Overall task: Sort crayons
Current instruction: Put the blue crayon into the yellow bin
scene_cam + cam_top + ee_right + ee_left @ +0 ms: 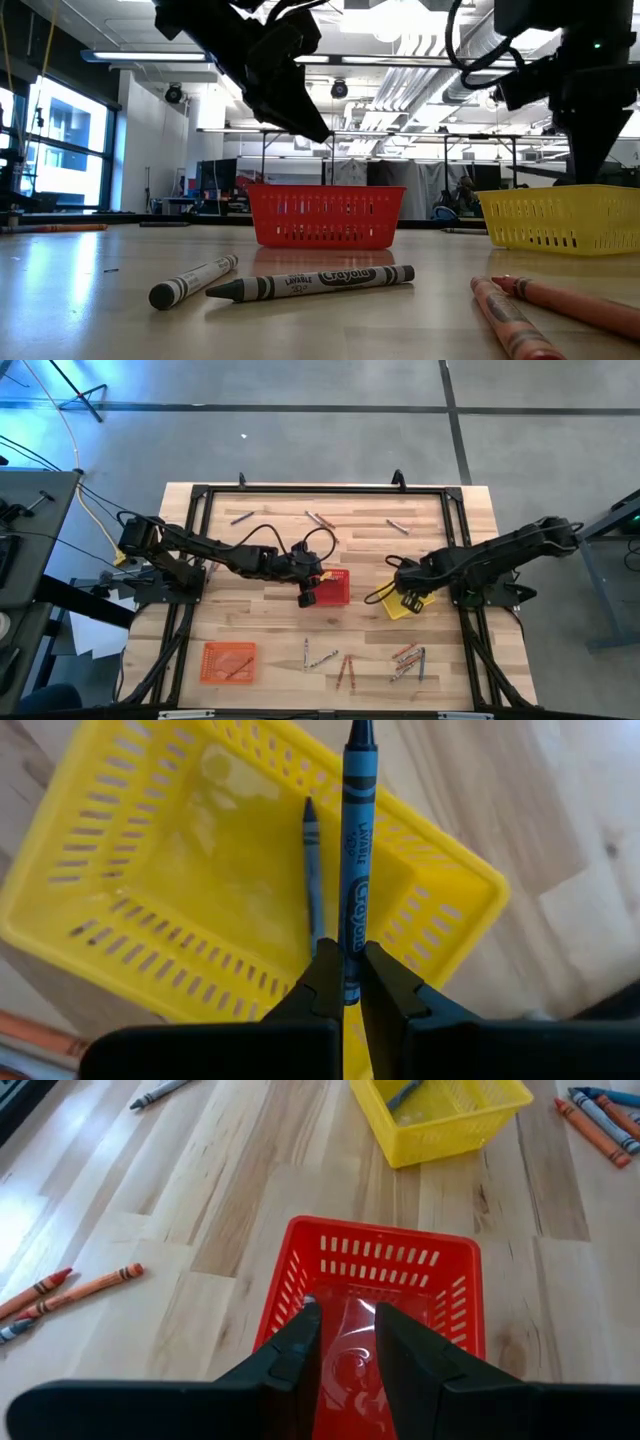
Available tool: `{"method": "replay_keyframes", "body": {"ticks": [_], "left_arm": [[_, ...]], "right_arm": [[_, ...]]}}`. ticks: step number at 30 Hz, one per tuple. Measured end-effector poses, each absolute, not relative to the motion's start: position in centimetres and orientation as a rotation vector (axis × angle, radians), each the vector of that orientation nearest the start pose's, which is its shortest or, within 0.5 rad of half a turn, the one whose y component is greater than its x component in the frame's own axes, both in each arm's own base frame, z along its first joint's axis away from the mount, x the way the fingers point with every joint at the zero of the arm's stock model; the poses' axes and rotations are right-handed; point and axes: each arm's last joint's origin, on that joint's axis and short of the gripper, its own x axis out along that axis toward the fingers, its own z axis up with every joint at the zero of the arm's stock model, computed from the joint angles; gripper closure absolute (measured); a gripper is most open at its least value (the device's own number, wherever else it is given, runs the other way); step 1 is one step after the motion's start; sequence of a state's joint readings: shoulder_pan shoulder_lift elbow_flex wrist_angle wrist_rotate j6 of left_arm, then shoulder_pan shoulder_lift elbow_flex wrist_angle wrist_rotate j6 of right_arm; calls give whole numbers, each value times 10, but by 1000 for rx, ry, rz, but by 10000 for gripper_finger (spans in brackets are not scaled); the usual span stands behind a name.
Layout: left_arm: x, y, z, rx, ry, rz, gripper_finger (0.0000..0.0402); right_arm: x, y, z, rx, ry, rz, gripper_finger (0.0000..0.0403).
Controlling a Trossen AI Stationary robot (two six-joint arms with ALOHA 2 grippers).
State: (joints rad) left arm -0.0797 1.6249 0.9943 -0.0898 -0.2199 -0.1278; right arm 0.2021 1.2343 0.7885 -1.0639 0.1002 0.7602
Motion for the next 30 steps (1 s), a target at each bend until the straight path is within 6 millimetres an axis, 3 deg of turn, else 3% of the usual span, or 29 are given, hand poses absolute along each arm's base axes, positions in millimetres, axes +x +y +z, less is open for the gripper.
{"method": "replay_keyframes", "body": {"ticks": [30], "left_arm": [[340, -14, 209, 12, 692, 194, 318]], "right_arm": [[186, 35, 205, 442, 1385, -487, 396]]}}
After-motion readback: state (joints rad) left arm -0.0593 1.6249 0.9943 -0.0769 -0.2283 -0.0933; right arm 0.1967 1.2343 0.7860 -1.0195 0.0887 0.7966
